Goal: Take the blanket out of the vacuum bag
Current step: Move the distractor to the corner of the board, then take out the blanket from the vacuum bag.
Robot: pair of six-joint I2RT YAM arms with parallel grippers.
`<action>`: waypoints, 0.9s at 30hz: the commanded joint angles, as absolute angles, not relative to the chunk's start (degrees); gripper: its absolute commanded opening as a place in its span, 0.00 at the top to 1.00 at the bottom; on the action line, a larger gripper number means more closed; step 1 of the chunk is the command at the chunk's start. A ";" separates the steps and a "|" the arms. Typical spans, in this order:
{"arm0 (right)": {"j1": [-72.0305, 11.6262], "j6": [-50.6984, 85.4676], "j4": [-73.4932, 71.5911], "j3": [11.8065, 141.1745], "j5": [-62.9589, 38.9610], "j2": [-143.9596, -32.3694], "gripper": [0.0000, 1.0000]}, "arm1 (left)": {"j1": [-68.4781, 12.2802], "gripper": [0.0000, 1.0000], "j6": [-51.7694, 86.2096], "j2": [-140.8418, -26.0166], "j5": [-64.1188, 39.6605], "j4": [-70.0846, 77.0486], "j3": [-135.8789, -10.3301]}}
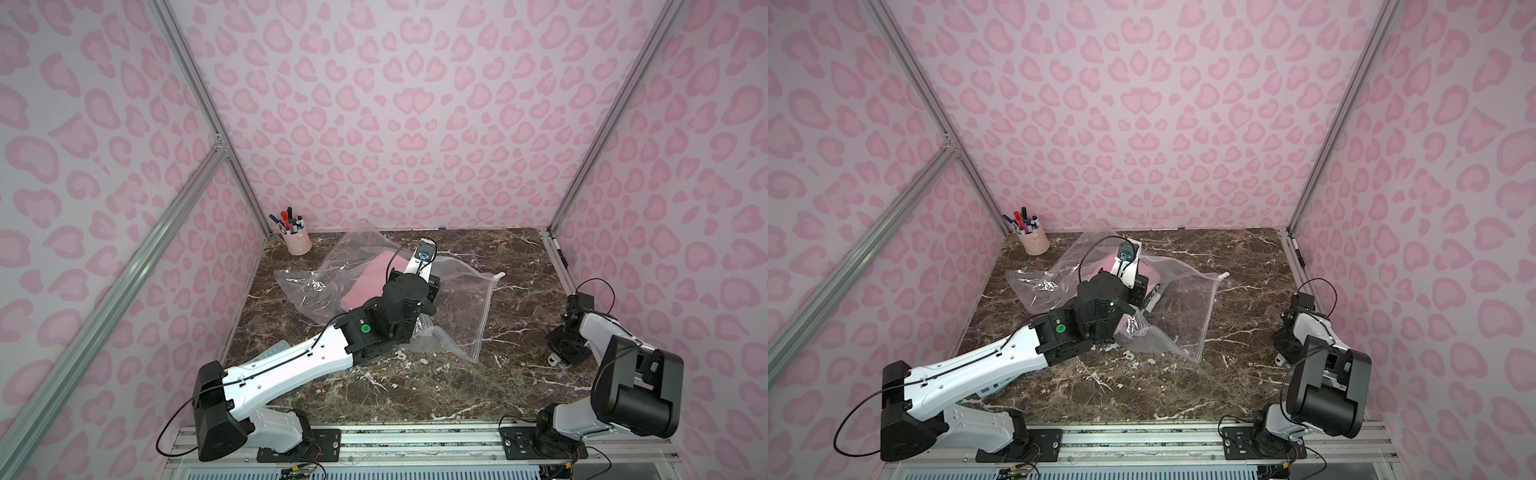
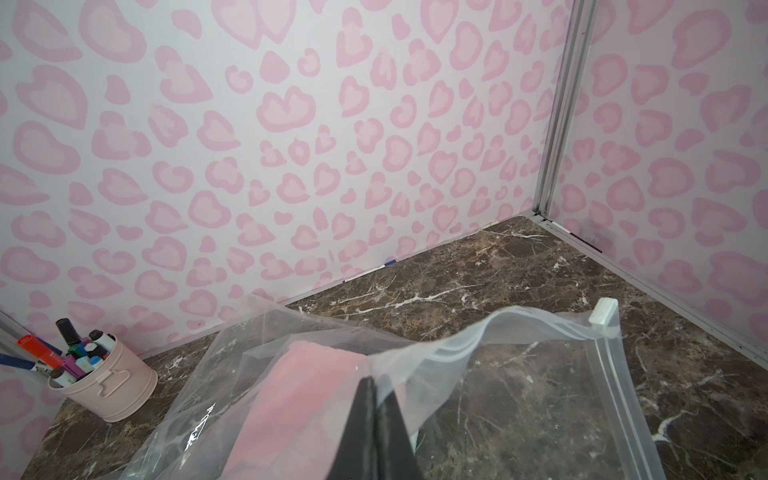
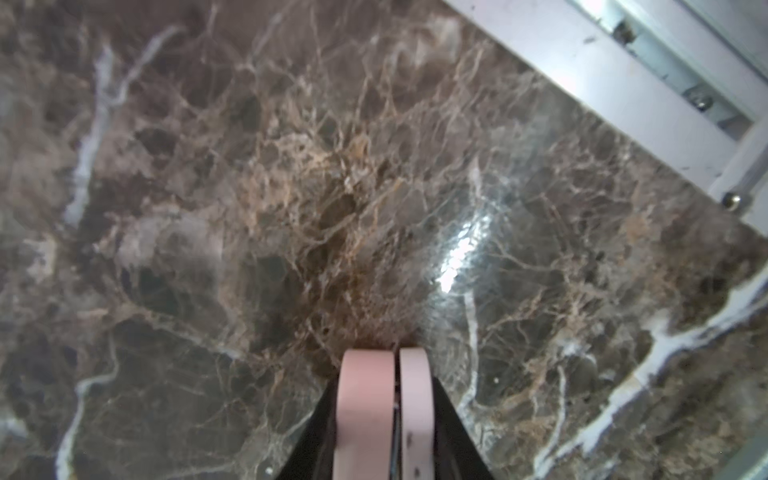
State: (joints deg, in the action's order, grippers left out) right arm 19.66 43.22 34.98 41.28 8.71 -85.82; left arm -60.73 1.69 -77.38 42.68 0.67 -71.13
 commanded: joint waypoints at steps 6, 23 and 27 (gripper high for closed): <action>19.82 45.42 40.29 37.30 8.14 -84.03 0.66 | -60.21 0.96 2.43 -75.48 38.28 7.11 -68.23; -13.57 44.87 30.74 65.12 7.39 -67.21 0.11 | -59.85 0.96 -0.41 -75.58 34.10 12.55 -65.14; -26.43 50.83 15.82 56.83 2.19 -63.06 0.03 | -59.77 0.96 -2.91 -77.40 37.34 13.80 -66.15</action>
State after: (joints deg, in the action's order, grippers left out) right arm -21.67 47.05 28.53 60.27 8.05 -64.36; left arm -59.86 -0.38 -76.60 35.53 9.58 -65.32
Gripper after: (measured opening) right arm 0.969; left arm 0.048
